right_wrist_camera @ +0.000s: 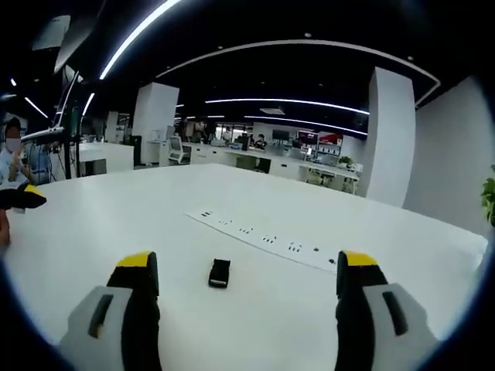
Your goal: Snap the two parts of the plastic buckle together until the buckle closes and remains connected.
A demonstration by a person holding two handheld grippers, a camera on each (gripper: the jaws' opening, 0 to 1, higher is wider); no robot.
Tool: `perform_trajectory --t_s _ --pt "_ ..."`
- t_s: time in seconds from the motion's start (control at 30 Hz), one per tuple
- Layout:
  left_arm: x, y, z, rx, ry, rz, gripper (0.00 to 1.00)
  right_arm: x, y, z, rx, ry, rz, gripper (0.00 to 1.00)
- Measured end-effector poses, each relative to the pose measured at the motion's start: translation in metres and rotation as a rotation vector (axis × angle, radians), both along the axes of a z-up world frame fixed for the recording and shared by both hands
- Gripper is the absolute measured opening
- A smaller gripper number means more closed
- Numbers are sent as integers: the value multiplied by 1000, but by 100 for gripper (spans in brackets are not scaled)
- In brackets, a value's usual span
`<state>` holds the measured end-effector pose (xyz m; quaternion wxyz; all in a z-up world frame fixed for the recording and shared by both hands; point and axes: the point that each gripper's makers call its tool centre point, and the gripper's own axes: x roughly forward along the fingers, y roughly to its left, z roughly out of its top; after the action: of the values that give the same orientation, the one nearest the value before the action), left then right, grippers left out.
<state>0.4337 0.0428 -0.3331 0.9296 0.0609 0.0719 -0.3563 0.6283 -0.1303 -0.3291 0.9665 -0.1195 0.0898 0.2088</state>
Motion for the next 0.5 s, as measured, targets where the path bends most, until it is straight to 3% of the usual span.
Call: perform_trajectory --t_s 0.2,0.5 --pt "-4 4 15 -59 -42 8 100 -16 -2 2 29 0 0 95" --pt "6 12 23 -123 -42 41 100 -36 -9 5 72 -1 9 96"
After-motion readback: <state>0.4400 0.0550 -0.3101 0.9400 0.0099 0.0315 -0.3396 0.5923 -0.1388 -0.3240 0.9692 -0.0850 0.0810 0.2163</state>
